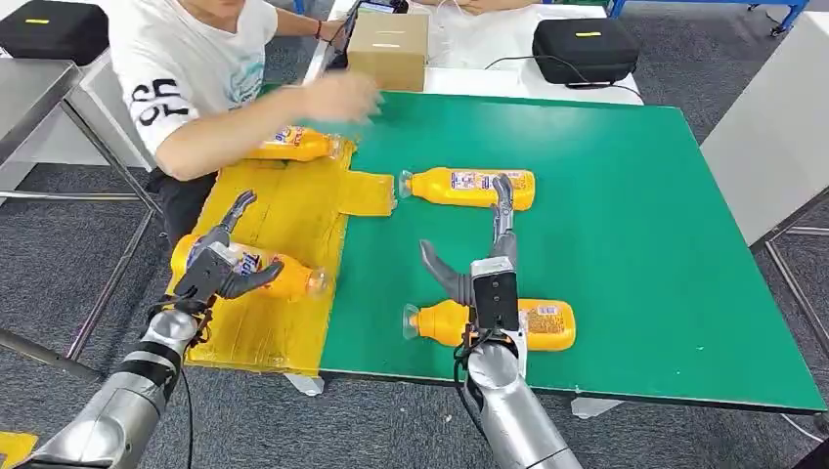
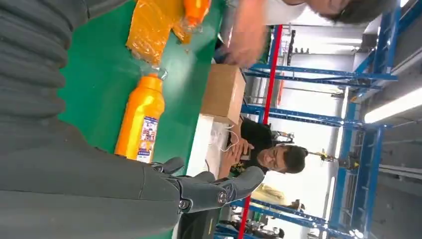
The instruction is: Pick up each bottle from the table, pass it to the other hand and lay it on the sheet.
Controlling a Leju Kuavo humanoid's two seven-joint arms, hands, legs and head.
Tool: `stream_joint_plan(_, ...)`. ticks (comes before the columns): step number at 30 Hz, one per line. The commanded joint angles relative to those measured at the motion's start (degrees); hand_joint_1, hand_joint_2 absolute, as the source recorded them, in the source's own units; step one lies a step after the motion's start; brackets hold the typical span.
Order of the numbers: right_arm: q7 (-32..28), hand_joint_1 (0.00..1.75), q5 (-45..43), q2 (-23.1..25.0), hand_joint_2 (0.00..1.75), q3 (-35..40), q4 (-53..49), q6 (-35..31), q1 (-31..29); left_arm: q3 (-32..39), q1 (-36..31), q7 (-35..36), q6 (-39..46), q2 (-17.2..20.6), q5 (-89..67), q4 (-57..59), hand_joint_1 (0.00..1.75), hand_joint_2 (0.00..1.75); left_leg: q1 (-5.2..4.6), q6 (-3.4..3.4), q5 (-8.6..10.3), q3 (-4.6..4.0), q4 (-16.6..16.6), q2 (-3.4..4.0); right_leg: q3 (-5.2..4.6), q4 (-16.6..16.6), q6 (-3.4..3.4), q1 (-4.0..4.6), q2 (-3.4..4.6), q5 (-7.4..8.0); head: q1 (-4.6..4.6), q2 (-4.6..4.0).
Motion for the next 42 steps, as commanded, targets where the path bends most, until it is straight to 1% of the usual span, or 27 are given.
stream_joint_plan(1, 0.19, 0.00, -0.03, -1.01, 1.75, 0.33, 3.96, 0.03, -2.68, 1.31, 0.88, 0.17, -1.55, -0.72, 2.44, -5.23, 0.00, 0.00, 0.07, -0.06, -0.02, 0.08, 0.00, -0.03, 0.12, -0.04, -0.09, 0.08, -0.03, -0.01, 0.02, 0.00)
stream_joint_plan(2, 0.59, 0.00, 0.34, -1.08, 1.75, 0.37, 4.16, 0.11, -2.60, 1.94, 2.08, 0.17, -3.76, -0.88, 6.12, -8.06, 0.00, 0.00, 0.06, -0.05, -0.02, 0.05, 0.01, -0.03, 0.09, -0.02, -0.07, 0.06, -0.03, -0.01, 0.00, 0.00)
stream_joint_plan(3, 1.43, 0.00, 1.39, -1.24, 1.75, 0.48, 4.64, -0.18, -2.40, 3.50, 3.34, 0.17, -6.12, -1.82, 9.59, -10.58, 0.00, 0.00, 0.09, -0.06, -0.04, 0.11, 0.01, -0.01, 0.15, -0.04, -0.10, 0.09, 0.00, -0.02, 0.00, 0.00)
stream_joint_plan(4, 2.00, 0.00, 1.86, -1.41, 0.00, 0.65, 5.03, 0.33, -2.17, 4.84, 4.50, 0.17, -7.00, -2.90, 11.08, -12.75, 0.00, 1.75, 0.07, -0.05, -0.04, 0.10, -0.01, 0.02, 0.13, -0.05, -0.08, 0.07, 0.03, -0.02, 0.02, 0.00)
stream_joint_plan(5, 2.42, 0.00, 2.85, -1.62, 0.00, 0.92, 5.43, 0.45, -1.80, 5.71, 5.81, 0.17, -9.02, -3.97, 12.31, -15.04, 0.00, 1.75, 0.06, -0.03, -0.03, 0.06, -0.01, 0.00, 0.10, -0.05, -0.06, 0.06, 0.00, -0.01, 0.02, 0.00)
stream_joint_plan(6, 2.46, 0.00, 3.91, -1.66, 0.00, 1.10, 5.64, 0.69, -1.09, 7.61, 8.41, 0.17, -11.93, -5.99, 14.26, -19.66, 0.00, 1.75, 0.09, -0.05, -0.06, 0.16, -0.02, -0.01, 0.21, -0.10, -0.09, 0.10, -0.01, -0.04, 0.00, 0.00)
stream_joint_plan(7, 2.64, 0.00, 5.75, -1.84, 0.00, 1.68, 5.89, 0.08, -0.65, 8.72, 9.92, 0.17, -12.70, -7.59, 15.00, -22.34, 0.00, 1.75, 0.06, -0.03, -0.05, 0.15, -0.04, -0.06, 0.22, -0.11, -0.06, 0.06, -0.06, -0.05, 0.00, 0.00)
stream_joint_plan(8, 3.07, 0.00, 7.31, -1.81, 1.75, 1.97, 5.51, -0.42, 0.38, 9.71, 11.49, 0.17, -14.50, -9.37, 15.67, -24.35, 0.00, 1.75, 0.05, -0.02, -0.04, 0.14, -0.06, -0.06, 0.19, -0.12, -0.05, 0.05, -0.06, -0.04, 0.02, 0.00)
stream_joint_plan(9, 3.59, 0.00, 9.23, -1.89, 1.75, 2.35, 4.65, -1.14, 1.96, 10.66, 13.13, 0.17, -15.04, -11.63, 16.10, -26.61, 0.00, 1.75, 0.02, -0.01, -0.03, 0.12, -0.07, -0.11, 0.17, -0.11, -0.03, 0.01, -0.10, -0.04, 0.00, 0.00)
stream_joint_plan(10, 4.12, 0.00, 10.69, -1.83, 1.75, 2.77, 3.93, -1.77, 3.05, 10.47, 13.76, 0.17, -15.66, -13.02, 16.11, -27.31, 0.00, 1.75, 0.04, -0.02, -0.07, 0.20, -0.08, -0.10, 0.28, -0.15, -0.05, 0.05, -0.09, -0.07, 0.00, 0.00)
stream_joint_plan(12, 5.76, 0.00, 13.93, -1.65, 1.75, 2.95, 1.94, -3.60, 6.13, 10.85, 14.34, 0.17, -16.41, -16.21, 17.57, -26.89, 0.00, 1.75, 0.00, 0.00, -0.05, 0.12, -0.06, -0.16, 0.19, -0.12, -0.03, 0.00, -0.15, -0.07, 0.00, 0.00)
stream_joint_plan(14, 6.76, 0.00, 16.59, -1.82, 1.75, 2.91, 0.10, -5.73, 8.72, 9.86, 15.74, 0.17, -16.06, -17.56, 18.11, -28.03, 0.00, 1.75, -0.01, 0.00, -0.06, 0.11, -0.05, -0.22, 0.21, -0.14, -0.04, 0.01, -0.20, -0.09, 0.02, 0.00)
stream_joint_plan(15, 7.89, 0.00, 18.67, -1.98, 1.75, 2.22, -0.25, -8.00, 9.87, 9.49, 15.76, 0.17, -16.83, -18.16, 19.32, -26.17, 0.00, 1.75, 0.03, -0.02, -0.10, 0.21, -0.07, -0.26, 0.36, -0.20, -0.07, 0.05, -0.23, -0.13, 0.02, 0.00)
stream_joint_plan(16, 8.88, 0.00, 19.95, -2.26, 1.75, 1.45, -0.06, -9.34, 10.45, 8.98, 15.95, 0.17, -16.62, -18.59, 19.36, -25.59, 0.00, 1.75, -0.01, -0.02, -0.07, 0.14, -0.08, -0.21, 0.25, -0.19, -0.06, 0.01, -0.18, -0.08, 0.02, 0.00)
stream_joint_plan(17, 9.61, 0.00, 20.11, -2.61, 1.75, 0.58, 0.20, -9.61, 10.77, 8.66, 16.05, 0.23, -17.19, -18.90, 20.05, -25.00, 0.00, 1.75, 0.01, -0.04, -0.11, 0.19, -0.05, -0.24, 0.34, -0.19, -0.09, 0.04, -0.20, -0.11, 0.00, 0.00)
stream_joint_plan(18, 10.18, 0.00, 20.21, -3.09, 1.75, -1.00, 0.83, -9.56, 11.09, 8.32, 15.96, 0.89, -15.86, -19.32, 19.92, -23.95, 0.00, 1.75, -0.03, -0.04, -0.08, 0.15, -0.07, -0.21, 0.25, -0.19, -0.08, 0.01, -0.18, -0.08, 0.00, 0.00)
stream_joint_plan(20, 10.14, 0.00, 20.85, -3.73, 1.75, -2.97, 1.35, -9.78, 11.39, 8.23, 15.23, 1.03, -15.76, -19.63, 21.36, -22.16, 0.00, 1.75, -0.06, -0.01, -0.05, 0.06, -0.06, -0.22, 0.16, -0.16, -0.05, -0.02, -0.18, -0.05, 0.00, 0.00)
stream_joint_plan(23, 10.47, 0.00, 26.61, -2.98, 1.75, -6.48, -0.29, -9.86, 12.81, 7.70, 14.19, 1.19, -14.91, -19.44, 22.36, -20.70, 0.00, 1.75, -0.01, -0.04, -0.05, 0.07, -0.05, -0.29, 0.20, -0.17, -0.09, 0.04, -0.24, -0.05, 0.00, 0.00)
stream_joint_plan(34, 10.57, 0.00, 26.75, -2.91, 1.75, -6.39, -0.55, -9.86, 12.86, 7.70, 14.09, 1.19, -14.90, -19.38, 22.38, -20.85, 0.00, 1.75, -0.03, -0.03, -0.07, 0.08, -0.03, -0.11, 0.14, -0.13, -0.07, 0.02, -0.10, -0.05, 0.00, 0.00)
stream_joint_plan(37, 11.31, 0.00, 30.26, -2.16, 1.75, -9.03, -2.55, -9.86, 14.12, 7.22, 13.93, 1.75, -13.91, -19.26, 22.00, -20.53, 0.00, 1.75, -0.02, -0.04, -0.07, 0.08, -0.02, -0.11, 0.13, -0.11, -0.08, 0.02, -0.10, -0.05, 0.00, 0.00)
stream_joint_plan(38, 11.68, 0.00, 33.98, -1.43, 1.75, -11.37, -3.55, -9.86, 14.88, 7.35, 13.88, 1.85, -13.66, -19.30, 22.17, -20.40, 0.00, 1.75, -0.05, -0.03, -0.05, 0.03, -0.02, -0.16, 0.09, -0.10, -0.06, -0.01, -0.14, -0.05, 0.00, 0.00)
stream_joint_plan(39, 11.44, 0.00, 34.73, -1.12, 1.75, -12.56, -4.21, -9.86, 15.39, 7.39, 13.94, 1.90, -13.50, -19.23, 22.20, -20.42, 0.00, 1.75, -0.01, -0.06, -0.07, 0.11, -0.02, -0.21, 0.20, -0.12, -0.10, 0.04, -0.20, -0.08, 0.00, 0.00)
stream_joint_plan(41, 11.94, 0.00, 38.97, -0.05, 1.75, -16.00, -5.72, -9.86, 16.67, 7.89, 14.13, 2.40, -13.25, -19.19, 22.71, -20.42, 0.00, 1.75, -0.06, -0.03, -0.04, 0.02, -0.02, -0.19, 0.08, -0.10, -0.07, -0.01, -0.17, -0.05, 0.00, 0.00)
stream_joint_plan(42, 13.01, 0.00, 40.56, -0.30, 1.75, -16.86, -5.76, -9.86, 17.06, 8.04, 14.31, 2.44, -13.15, -19.08, 22.73, -20.51, 0.00, 1.75, -0.01, -0.06, -0.06, 0.09, -0.03, -0.24, 0.19, -0.14, -0.11, 0.04, -0.22, -0.08, -0.02, 0.00)
